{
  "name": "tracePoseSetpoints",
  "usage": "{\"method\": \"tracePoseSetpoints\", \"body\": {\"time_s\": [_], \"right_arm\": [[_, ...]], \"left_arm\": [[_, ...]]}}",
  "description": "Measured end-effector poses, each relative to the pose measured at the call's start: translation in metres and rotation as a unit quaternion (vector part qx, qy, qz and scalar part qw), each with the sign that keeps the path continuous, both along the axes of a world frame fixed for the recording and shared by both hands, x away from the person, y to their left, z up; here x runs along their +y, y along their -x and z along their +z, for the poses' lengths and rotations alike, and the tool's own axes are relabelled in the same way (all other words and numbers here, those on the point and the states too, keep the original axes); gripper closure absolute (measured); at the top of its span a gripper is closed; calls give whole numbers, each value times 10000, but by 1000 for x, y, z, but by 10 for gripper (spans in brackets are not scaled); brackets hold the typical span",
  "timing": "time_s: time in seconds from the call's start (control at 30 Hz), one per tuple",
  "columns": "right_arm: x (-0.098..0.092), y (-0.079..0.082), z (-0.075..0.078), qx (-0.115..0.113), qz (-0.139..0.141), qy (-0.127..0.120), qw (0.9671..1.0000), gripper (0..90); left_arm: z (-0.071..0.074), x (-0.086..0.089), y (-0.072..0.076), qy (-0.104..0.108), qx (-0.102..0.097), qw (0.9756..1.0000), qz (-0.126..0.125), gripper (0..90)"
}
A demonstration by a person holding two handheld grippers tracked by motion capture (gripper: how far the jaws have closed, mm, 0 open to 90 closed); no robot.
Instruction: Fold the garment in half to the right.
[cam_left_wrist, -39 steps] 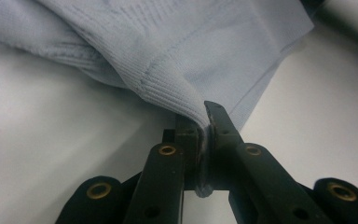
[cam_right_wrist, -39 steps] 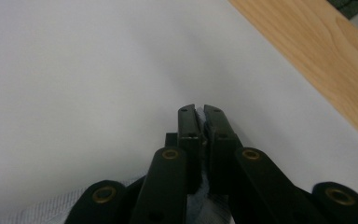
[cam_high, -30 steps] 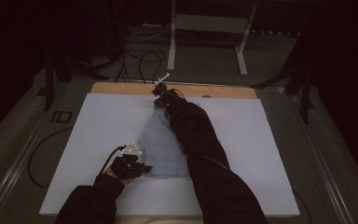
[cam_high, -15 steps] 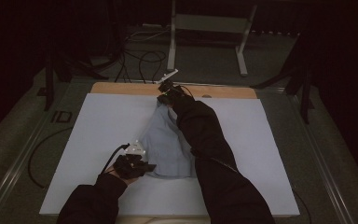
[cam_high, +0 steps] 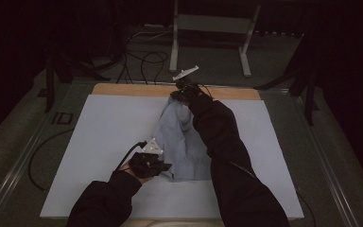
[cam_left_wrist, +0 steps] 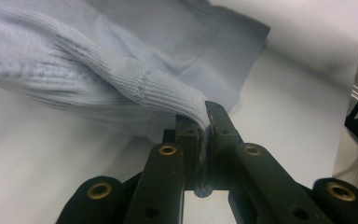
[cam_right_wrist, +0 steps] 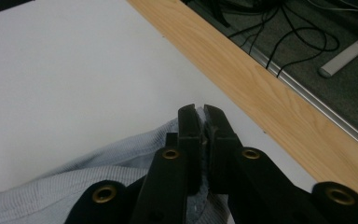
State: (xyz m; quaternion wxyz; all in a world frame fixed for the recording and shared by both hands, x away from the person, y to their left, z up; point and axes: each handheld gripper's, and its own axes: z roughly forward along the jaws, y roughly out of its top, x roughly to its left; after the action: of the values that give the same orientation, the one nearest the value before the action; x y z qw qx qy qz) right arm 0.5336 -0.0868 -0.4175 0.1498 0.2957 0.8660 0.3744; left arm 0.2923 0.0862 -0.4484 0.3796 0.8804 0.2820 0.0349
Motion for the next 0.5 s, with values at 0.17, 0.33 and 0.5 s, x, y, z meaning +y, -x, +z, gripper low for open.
{"method": "tracePoseSetpoints", "body": {"time_s": [0.17,0.33,0.5], "right_arm": [[-21,3,2,-12,-97,-138,9999,876],[-39,4,3,-19,-146,-208,9997,876],[-62,4,3,-40,-247,-283,9993,875]], "left_arm": [[5,-23,-2,-64,-40,9999,-152,865],[6,-38,-4,-121,-65,9995,-288,865],[7,-59,-5,-122,-69,9989,-444,865]]}}
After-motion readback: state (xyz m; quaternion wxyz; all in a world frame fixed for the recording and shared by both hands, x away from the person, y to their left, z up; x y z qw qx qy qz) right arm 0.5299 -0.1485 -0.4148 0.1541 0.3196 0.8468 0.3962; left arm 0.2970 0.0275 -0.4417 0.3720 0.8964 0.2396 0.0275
